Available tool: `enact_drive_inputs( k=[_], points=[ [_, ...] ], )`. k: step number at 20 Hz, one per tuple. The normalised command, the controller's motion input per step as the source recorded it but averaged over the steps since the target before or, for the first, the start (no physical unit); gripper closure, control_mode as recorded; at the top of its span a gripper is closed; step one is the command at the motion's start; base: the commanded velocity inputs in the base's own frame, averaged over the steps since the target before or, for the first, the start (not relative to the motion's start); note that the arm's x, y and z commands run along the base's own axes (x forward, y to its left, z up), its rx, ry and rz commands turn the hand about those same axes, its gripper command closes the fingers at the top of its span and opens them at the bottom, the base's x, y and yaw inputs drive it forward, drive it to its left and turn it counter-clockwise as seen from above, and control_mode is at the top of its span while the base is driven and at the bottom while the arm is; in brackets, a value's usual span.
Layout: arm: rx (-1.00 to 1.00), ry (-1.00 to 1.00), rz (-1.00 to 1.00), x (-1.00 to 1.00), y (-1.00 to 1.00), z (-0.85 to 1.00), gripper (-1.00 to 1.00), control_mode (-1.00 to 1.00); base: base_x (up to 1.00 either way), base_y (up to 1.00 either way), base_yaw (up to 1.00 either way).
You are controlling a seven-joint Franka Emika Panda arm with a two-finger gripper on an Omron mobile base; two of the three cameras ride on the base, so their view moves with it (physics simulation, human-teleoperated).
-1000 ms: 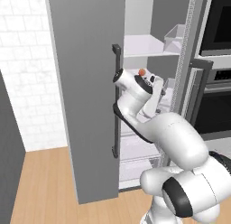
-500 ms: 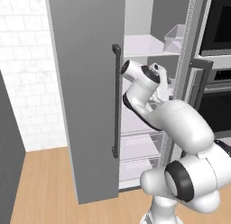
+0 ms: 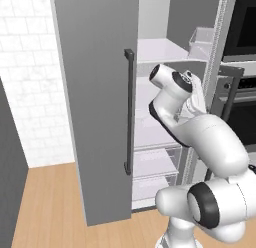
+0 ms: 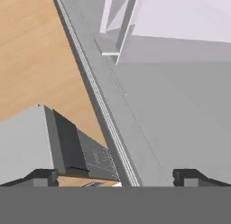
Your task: Take the strawberry from the fridge and place it on top of the pancake, located on the dining counter.
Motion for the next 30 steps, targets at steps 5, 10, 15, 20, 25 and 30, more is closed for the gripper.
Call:
enact_drive_inputs(
  k=[5, 10, 15, 20, 25, 30],
  points=[
    [0.03, 0.02, -0.10, -0.83, -0.95, 0.01, -1.00, -1.00, 0.00, 0.00, 0.00],
    [0.04, 0.03, -0.04, -0.15, -0.89, 0.00, -1.00, -1.00, 0.00, 0.00, 0.00],
    [0.03, 0.00, -0.01, 0.00, -0.61, 0.00, -1.00, -1.00, 0.00, 0.00, 0.00],
    [0.00, 0.01, 0.00, 0.00, -0.19, 0.00, -1.00, -1.00, 0.00, 0.00, 0.00],
    [0.00, 0.00, 0.10, 0.02, 0.65, 0.00, -1.00, -1.00, 0.00, 0.00, 0.00],
    [0.00, -0.11, 0.08, 0.31, 1.00, -0.04, -1.00, -1.00, 0.00, 0.00, 0.00]
  ],
)
